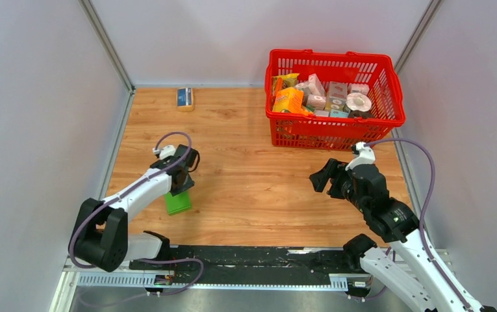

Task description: Fold the paper box

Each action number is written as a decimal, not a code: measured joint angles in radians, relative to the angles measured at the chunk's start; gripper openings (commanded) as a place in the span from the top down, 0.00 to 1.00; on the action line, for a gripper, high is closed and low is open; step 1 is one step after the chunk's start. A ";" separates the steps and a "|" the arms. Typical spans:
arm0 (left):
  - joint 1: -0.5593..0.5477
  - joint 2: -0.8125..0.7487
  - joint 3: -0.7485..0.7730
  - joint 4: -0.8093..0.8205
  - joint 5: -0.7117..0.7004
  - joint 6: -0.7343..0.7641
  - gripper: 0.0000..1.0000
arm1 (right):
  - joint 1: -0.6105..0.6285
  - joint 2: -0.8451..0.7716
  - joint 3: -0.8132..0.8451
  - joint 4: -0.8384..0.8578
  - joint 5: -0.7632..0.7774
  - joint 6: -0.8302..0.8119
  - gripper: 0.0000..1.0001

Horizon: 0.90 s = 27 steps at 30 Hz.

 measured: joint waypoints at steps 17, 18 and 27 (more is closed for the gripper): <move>0.583 -0.289 -0.155 -0.114 0.117 -0.345 0.58 | 0.000 0.015 0.001 0.008 -0.035 -0.013 0.22; 0.612 -0.301 -0.160 -0.126 0.116 -0.357 0.58 | 0.000 0.015 0.001 0.008 -0.036 -0.015 0.22; 0.756 -0.485 -0.189 -0.322 0.045 -0.416 0.48 | 0.000 0.023 0.010 0.010 -0.048 -0.030 0.22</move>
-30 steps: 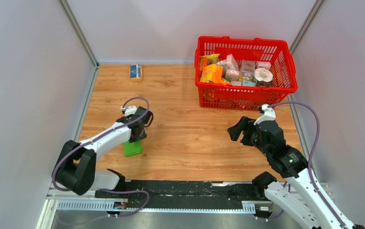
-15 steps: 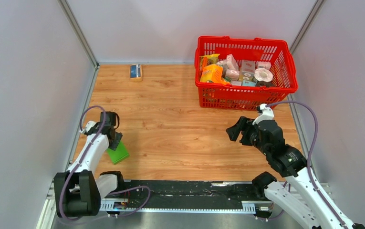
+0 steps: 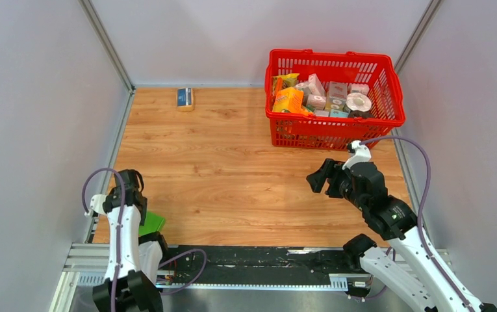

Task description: Fold the paper box

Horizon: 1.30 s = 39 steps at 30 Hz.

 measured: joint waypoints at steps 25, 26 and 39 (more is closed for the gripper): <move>0.020 0.330 0.160 0.122 0.153 0.208 0.72 | 0.000 0.011 0.005 0.032 -0.038 -0.001 0.22; 0.027 0.335 0.160 0.120 0.146 0.204 0.72 | 0.000 0.008 0.007 0.029 -0.038 -0.002 0.22; 0.158 0.352 0.146 0.017 0.051 0.147 0.68 | 0.000 0.001 0.014 0.019 -0.038 -0.003 0.22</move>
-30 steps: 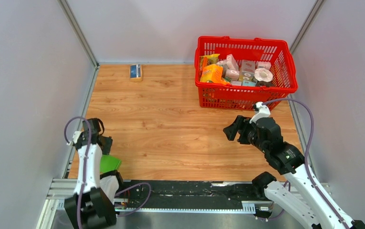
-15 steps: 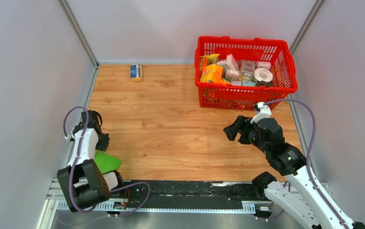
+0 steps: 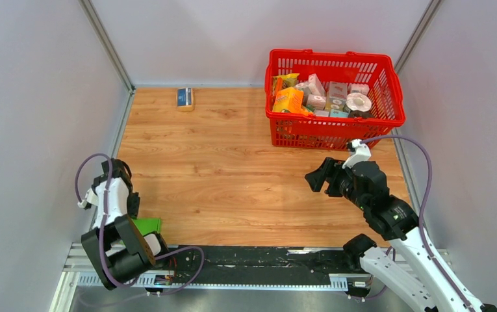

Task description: Fold the paper box

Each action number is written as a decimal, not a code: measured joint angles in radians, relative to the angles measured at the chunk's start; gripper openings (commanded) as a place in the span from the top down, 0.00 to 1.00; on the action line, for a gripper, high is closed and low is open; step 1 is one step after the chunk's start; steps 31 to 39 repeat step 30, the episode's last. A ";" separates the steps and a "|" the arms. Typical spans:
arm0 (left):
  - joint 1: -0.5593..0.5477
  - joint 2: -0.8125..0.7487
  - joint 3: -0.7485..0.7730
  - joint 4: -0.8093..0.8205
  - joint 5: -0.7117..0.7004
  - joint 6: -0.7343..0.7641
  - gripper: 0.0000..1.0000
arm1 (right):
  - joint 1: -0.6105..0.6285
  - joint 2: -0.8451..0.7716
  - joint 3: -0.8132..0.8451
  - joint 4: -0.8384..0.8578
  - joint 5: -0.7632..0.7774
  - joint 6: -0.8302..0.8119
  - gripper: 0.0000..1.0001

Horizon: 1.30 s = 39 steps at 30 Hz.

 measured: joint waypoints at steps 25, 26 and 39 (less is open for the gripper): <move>-1.022 -0.277 0.861 0.251 0.423 0.540 0.35 | 0.000 0.126 0.587 -0.205 0.145 -0.199 0.00; -1.041 -0.249 0.949 0.274 0.462 0.578 0.35 | 0.000 0.138 0.681 -0.217 0.161 -0.214 0.00; -1.048 -0.175 1.204 0.266 0.514 0.703 0.33 | 0.000 0.178 0.957 -0.236 0.193 -0.299 0.00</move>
